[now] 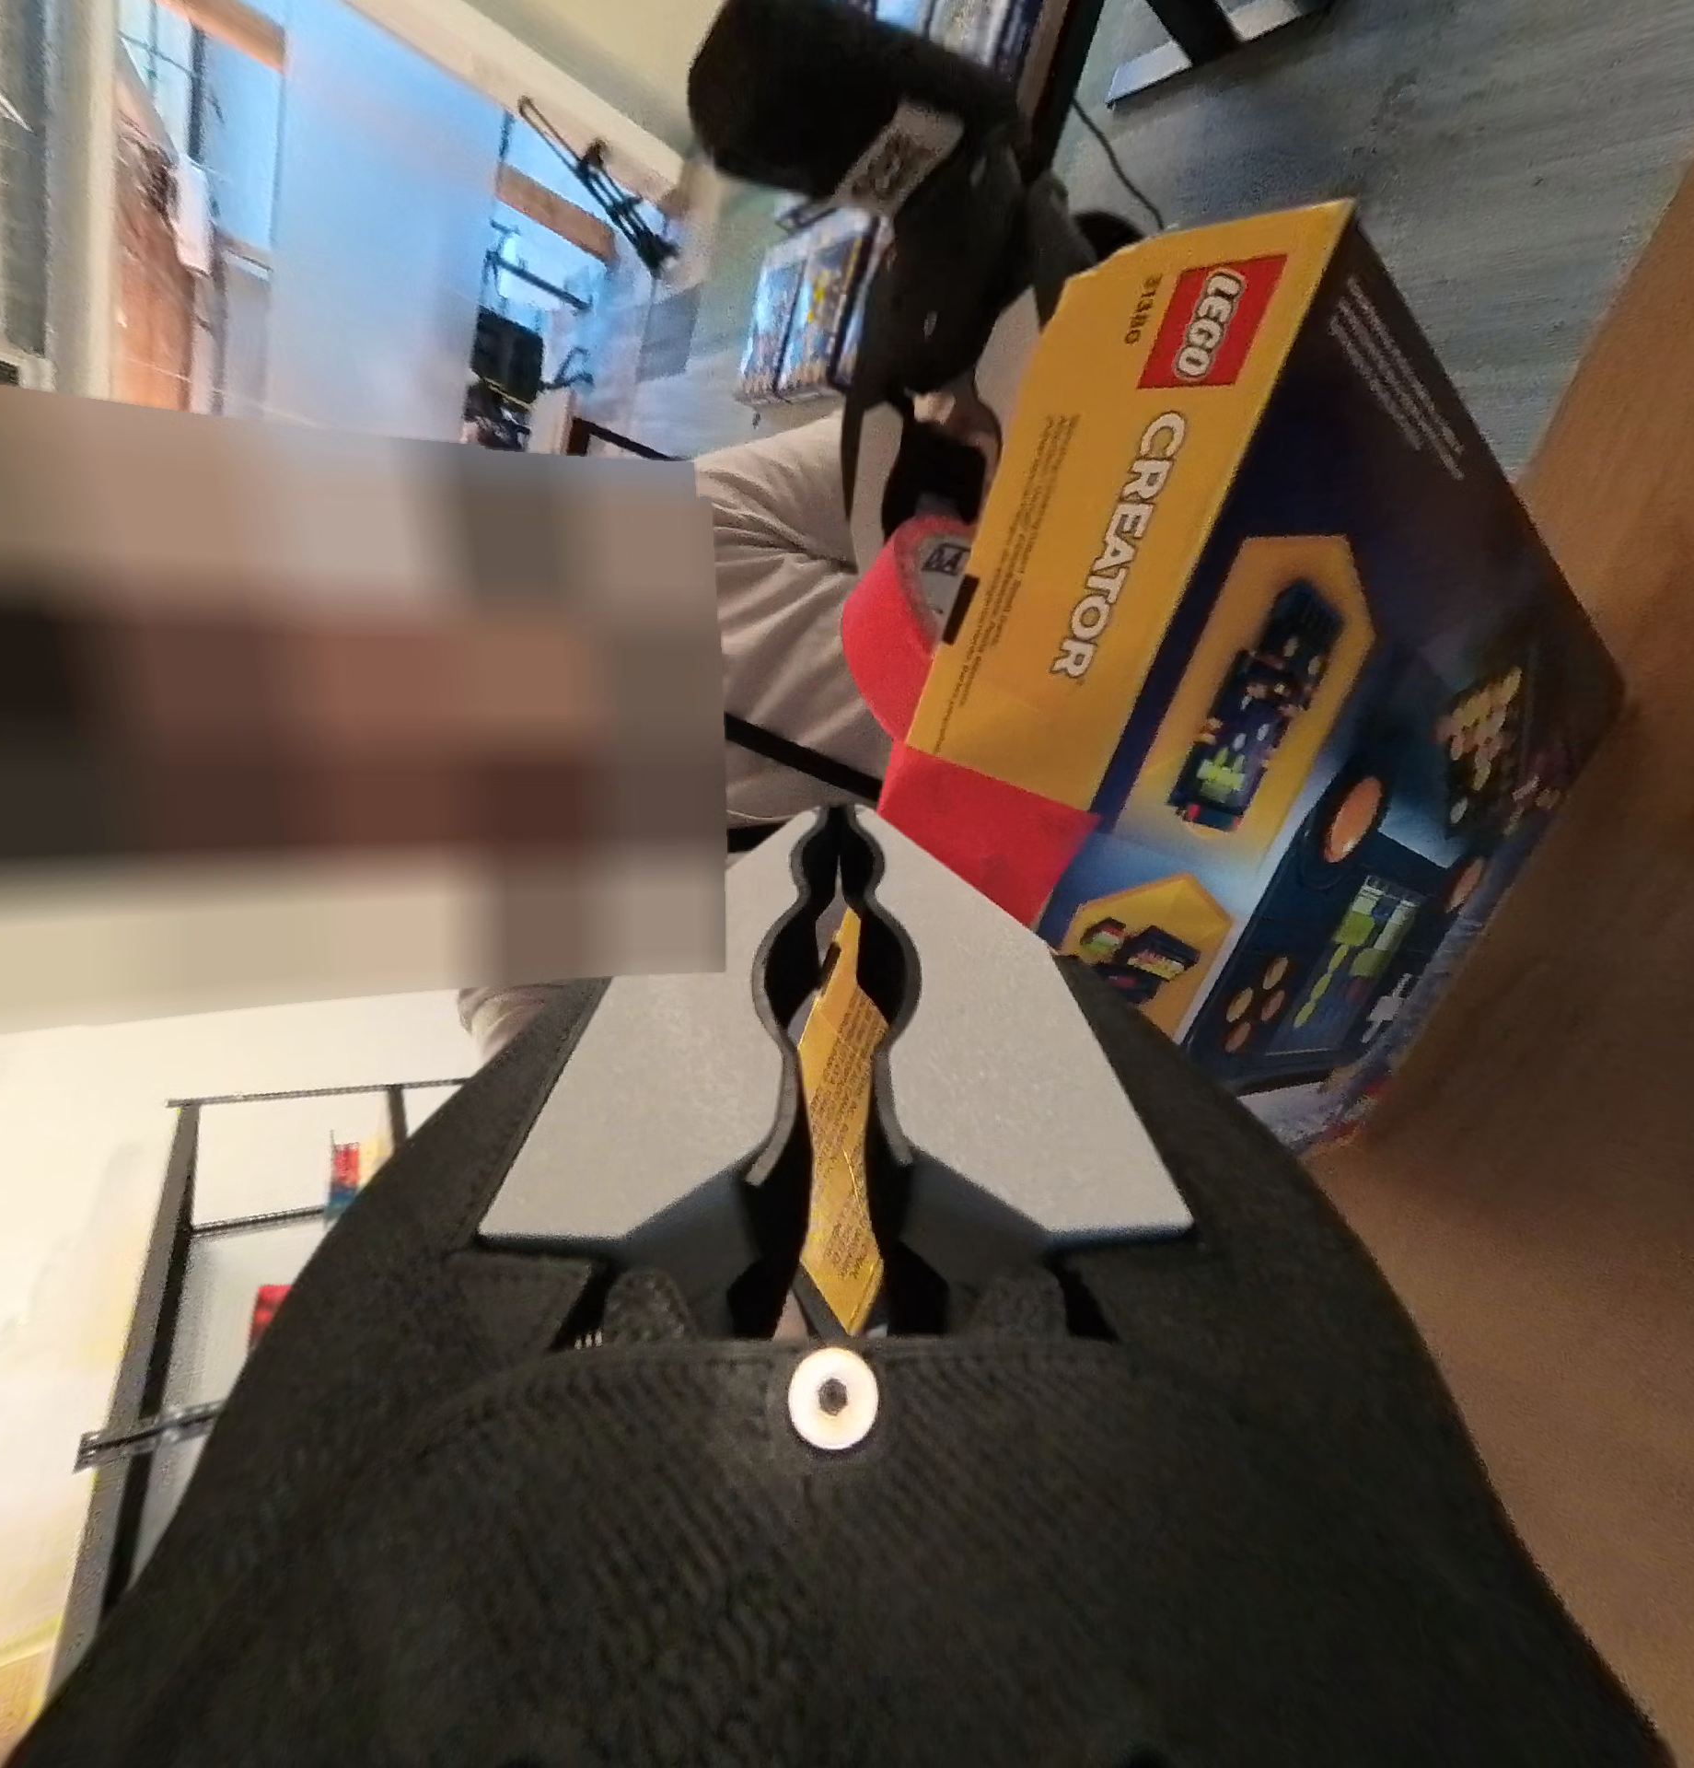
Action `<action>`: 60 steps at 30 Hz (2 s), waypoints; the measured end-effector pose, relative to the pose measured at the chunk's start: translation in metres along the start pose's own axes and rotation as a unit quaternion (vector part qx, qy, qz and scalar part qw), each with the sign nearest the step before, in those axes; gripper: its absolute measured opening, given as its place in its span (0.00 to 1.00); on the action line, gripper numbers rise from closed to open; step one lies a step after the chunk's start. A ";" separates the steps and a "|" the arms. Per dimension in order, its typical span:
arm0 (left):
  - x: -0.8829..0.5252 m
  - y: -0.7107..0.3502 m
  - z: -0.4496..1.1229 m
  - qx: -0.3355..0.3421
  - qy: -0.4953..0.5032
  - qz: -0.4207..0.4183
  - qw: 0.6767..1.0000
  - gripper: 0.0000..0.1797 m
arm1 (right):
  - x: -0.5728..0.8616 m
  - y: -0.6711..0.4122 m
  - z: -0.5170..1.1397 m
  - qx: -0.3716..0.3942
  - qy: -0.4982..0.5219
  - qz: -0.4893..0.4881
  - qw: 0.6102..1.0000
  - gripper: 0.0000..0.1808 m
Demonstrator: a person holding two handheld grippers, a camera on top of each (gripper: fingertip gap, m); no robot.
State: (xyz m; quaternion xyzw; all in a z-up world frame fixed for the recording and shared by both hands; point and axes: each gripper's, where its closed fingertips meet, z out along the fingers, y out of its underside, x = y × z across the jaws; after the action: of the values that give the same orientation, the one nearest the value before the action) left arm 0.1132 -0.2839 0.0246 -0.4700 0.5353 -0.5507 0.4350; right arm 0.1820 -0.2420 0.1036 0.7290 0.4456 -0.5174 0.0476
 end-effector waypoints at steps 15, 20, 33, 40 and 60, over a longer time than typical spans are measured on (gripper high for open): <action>-0.037 0.013 -0.013 0.067 -0.037 0.007 0.997 0.29 | 0.004 0.000 -0.005 0.002 0.024 -0.012 1.000 0.00; -0.065 0.006 -0.031 0.116 -0.082 0.031 0.989 0.30 | 0.003 0.001 -0.003 -0.010 0.050 -0.035 0.998 0.00; -0.071 0.026 -0.011 0.084 -0.080 0.035 0.993 0.33 | -0.001 0.006 0.005 -0.055 0.102 -0.067 0.991 0.00; -0.067 0.023 -0.013 0.094 -0.072 0.025 0.993 0.33 | -0.015 -0.003 0.004 -0.032 0.120 -0.114 0.986 0.00; -0.044 0.039 0.045 0.155 -0.095 -0.036 0.983 0.23 | 0.021 0.006 -0.044 0.158 0.356 -0.137 0.911 0.00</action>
State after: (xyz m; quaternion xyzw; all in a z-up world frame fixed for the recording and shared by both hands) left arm 0.1646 -0.2505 -0.0170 -0.4661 0.3827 -0.5954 0.5309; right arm 0.2193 -0.2098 0.1051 0.7945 0.4414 -0.2882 -0.3015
